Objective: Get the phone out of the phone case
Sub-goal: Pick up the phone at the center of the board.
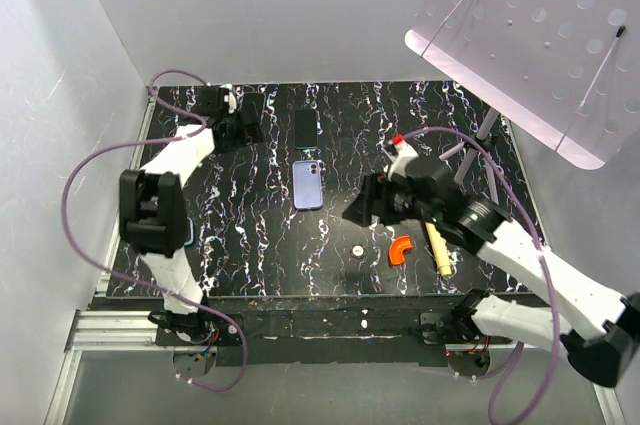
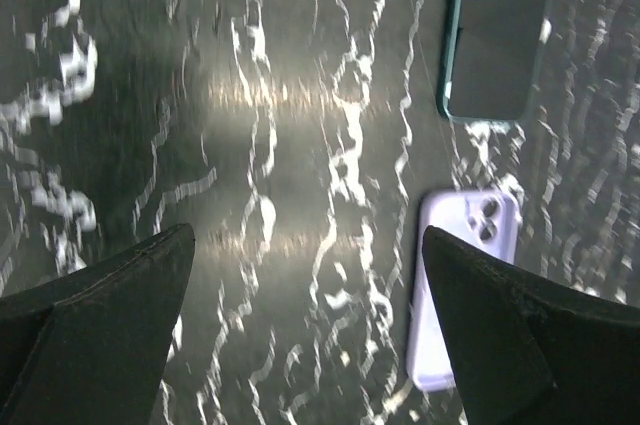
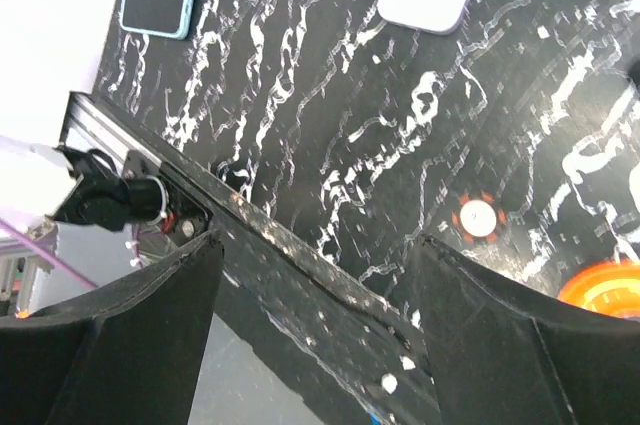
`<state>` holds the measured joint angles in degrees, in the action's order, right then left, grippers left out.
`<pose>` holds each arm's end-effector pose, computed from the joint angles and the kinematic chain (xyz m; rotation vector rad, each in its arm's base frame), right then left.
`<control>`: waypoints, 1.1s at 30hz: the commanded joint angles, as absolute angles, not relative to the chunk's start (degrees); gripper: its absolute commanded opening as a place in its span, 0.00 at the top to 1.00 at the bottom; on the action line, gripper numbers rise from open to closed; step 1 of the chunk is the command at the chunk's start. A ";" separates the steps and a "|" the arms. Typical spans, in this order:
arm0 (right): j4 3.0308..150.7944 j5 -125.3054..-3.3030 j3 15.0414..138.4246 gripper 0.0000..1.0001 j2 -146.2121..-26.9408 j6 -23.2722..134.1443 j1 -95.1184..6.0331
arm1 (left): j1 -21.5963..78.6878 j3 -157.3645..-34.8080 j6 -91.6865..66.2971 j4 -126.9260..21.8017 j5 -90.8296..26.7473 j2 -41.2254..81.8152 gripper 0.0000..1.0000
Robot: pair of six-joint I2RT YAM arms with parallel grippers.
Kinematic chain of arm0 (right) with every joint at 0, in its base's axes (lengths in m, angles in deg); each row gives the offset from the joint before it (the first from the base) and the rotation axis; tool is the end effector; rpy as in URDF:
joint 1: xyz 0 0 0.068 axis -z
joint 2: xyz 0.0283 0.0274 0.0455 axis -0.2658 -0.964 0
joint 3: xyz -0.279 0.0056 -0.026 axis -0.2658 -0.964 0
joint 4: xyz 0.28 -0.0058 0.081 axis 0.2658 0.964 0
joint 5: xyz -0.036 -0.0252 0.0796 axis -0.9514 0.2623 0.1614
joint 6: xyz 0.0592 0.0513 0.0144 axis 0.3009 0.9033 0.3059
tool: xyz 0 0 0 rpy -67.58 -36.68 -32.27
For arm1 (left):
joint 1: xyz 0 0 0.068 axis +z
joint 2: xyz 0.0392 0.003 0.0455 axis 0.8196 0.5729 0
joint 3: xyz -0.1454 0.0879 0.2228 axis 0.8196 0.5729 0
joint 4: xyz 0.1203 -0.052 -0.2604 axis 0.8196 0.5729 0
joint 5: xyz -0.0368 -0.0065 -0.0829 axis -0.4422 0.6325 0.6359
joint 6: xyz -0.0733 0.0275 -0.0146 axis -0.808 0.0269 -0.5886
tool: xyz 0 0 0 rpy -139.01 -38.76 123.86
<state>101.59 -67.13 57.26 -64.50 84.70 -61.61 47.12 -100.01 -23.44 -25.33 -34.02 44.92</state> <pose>0.1931 0.2099 0.3254 -0.2498 2.1922 0.9398 0.4326 -0.0678 0.2160 -0.2577 2.4414 -0.3690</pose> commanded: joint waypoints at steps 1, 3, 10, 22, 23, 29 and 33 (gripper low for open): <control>108.83 -70.27 53.22 0.18 -54.91 85.45 -61.91 | 47.40 -111.97 -11.50 -18.64 -36.53 56.13 0.02; 110.93 -71.32 52.78 0.18 -49.81 85.89 -61.91 | 47.40 -115.22 -9.56 -18.56 -37.30 59.66 0.02; 119.02 -74.49 54.27 0.20 -40.05 89.31 -62.00 | 47.31 -123.74 -5.51 -17.94 -43.72 68.45 0.02; 123.42 -76.43 56.38 0.22 -33.88 94.85 -62.00 | 47.31 -159.41 -6.03 0.23 -45.75 92.96 0.03; 124.04 -76.69 56.90 0.23 -34.06 94.94 -62.00 | 47.31 -162.58 -6.21 1.39 -46.10 94.55 0.03; 125.89 -77.57 57.61 0.23 -33.62 96.08 -62.08 | 47.14 -169.11 -5.95 0.09 -47.07 98.08 0.05; 126.06 -77.31 58.23 0.23 -34.32 96.43 -62.00 | 46.87 -169.63 -4.29 -2.73 -46.81 97.99 0.19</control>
